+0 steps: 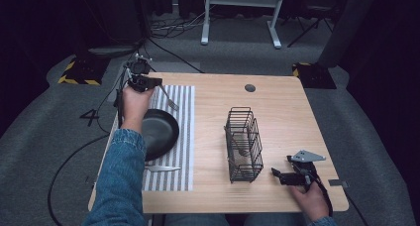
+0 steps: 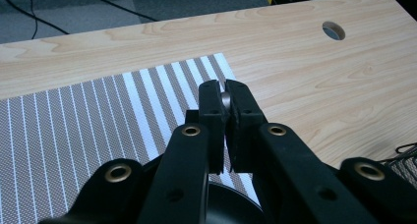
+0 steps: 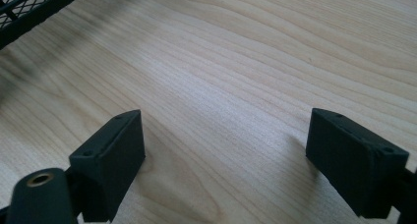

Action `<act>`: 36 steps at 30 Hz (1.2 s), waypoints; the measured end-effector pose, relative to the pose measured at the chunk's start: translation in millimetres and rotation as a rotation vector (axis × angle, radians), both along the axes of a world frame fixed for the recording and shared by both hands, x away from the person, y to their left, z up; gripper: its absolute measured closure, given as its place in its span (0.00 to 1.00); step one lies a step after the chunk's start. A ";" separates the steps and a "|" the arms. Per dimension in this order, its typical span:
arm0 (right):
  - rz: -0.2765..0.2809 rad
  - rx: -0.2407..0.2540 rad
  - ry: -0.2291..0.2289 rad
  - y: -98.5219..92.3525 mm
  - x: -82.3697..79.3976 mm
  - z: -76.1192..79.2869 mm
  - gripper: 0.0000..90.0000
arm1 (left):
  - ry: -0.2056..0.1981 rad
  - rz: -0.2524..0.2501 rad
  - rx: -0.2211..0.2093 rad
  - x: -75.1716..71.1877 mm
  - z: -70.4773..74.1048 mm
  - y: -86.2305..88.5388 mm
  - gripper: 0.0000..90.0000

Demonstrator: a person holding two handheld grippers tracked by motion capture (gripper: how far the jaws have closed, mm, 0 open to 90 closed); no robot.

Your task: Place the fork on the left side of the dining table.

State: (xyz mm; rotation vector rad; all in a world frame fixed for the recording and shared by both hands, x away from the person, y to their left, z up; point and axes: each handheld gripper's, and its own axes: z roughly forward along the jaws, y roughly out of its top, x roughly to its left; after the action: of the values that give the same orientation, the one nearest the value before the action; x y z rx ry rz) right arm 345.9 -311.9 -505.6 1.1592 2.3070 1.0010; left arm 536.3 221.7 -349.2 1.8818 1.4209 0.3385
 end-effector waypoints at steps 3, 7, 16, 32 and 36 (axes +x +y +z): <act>0.000 0.000 0.000 0.0 0.0 0.0 0.16 | 0.007 -0.001 -0.003 0.5 0.0 1.5 0.96; 0.000 0.000 0.000 0.0 0.0 0.0 0.16 | 0.022 0.008 -0.011 1.6 -0.4 5.3 0.95; -0.005 -0.001 0.000 0.1 0.3 0.1 0.17 | 0.047 0.060 -0.029 9.8 -10.1 22.4 0.76; -0.020 -0.001 -0.001 0.5 0.8 0.0 0.17 | 0.082 0.131 -0.078 15.2 -37.0 60.0 0.67; -0.021 -0.001 -0.001 0.5 0.9 0.0 0.17 | 0.089 0.143 -0.103 16.1 -44.0 71.1 0.67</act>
State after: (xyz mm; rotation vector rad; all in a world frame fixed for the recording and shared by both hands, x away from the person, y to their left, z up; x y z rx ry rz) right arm 346.8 -311.3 -505.6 1.1793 2.2893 0.9926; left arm 552.5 292.8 -393.2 1.7353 1.6063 0.2480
